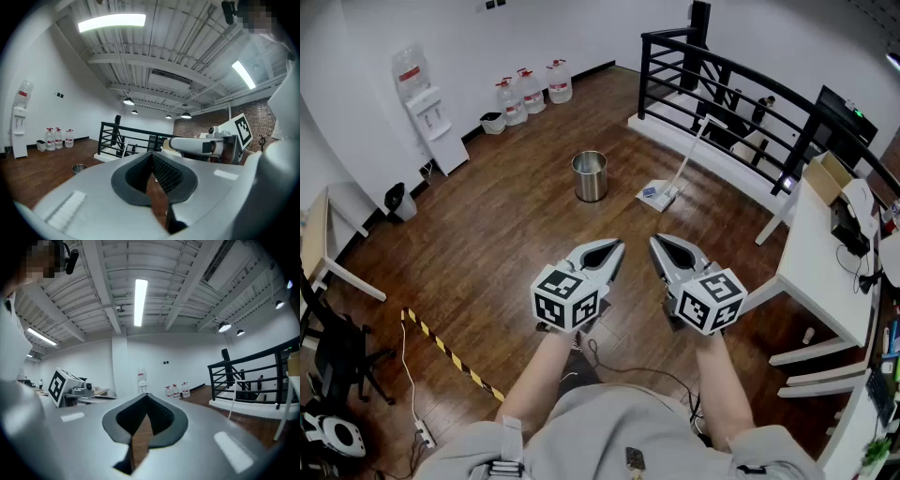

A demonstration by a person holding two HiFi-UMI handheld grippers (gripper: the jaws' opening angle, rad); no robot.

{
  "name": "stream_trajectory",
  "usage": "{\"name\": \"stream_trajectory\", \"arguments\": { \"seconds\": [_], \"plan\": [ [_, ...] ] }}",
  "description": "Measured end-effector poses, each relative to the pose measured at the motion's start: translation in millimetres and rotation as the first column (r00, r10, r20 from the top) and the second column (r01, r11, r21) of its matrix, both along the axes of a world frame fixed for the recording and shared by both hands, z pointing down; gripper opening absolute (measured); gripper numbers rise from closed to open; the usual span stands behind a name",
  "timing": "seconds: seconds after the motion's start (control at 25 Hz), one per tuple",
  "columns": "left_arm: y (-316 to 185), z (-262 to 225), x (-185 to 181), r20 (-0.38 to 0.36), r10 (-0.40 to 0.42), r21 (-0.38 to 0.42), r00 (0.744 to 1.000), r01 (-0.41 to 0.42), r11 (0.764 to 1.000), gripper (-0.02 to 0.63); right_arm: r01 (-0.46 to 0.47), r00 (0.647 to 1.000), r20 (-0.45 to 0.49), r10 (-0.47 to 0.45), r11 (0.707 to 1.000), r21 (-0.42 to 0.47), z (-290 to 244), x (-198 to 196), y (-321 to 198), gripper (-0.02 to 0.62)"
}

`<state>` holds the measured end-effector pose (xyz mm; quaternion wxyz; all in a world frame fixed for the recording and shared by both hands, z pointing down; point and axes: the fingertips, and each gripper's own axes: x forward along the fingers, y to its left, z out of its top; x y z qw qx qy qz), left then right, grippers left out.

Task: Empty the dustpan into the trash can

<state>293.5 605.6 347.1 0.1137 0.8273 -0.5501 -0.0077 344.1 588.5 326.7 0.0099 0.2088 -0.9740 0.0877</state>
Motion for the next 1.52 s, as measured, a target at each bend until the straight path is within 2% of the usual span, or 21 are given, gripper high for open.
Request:
{"name": "stream_trajectory", "arguments": {
  "seconds": [0.24,0.64,0.8,0.96,1.16,1.52],
  "plan": [
    [-58,3,-61,-0.003,0.038,0.001,0.999,-0.038,0.999,0.002,-0.028,0.999,-0.019,0.028,1.000,0.000,5,-61,-55,0.000],
    [-169,2,-181,0.011,0.161,-0.025,0.987,-0.161,0.987,0.002,-0.170,0.985,-0.025,0.169,0.985,-0.023,2,-173,-167,0.000],
    [-206,10,-214,0.019,0.203,-0.047,0.979,-0.201,0.978,0.002,-0.219,0.976,-0.021,0.219,0.975,-0.027,1,-199,-207,0.000],
    [-241,17,-224,-0.004,0.218,-0.058,0.976,-0.218,0.974,0.002,-0.237,0.971,-0.035,0.235,0.970,-0.047,8,-205,-239,0.000],
    [-296,33,-221,-0.023,0.231,-0.080,0.973,-0.232,0.969,0.002,-0.242,0.970,-0.036,0.239,0.967,-0.083,23,-201,-295,0.000],
    [-405,45,-198,-0.009,0.180,-0.126,0.984,-0.180,0.976,0.002,-0.198,0.980,-0.027,0.196,0.976,-0.092,29,-175,-411,0.000]
  ]
}}
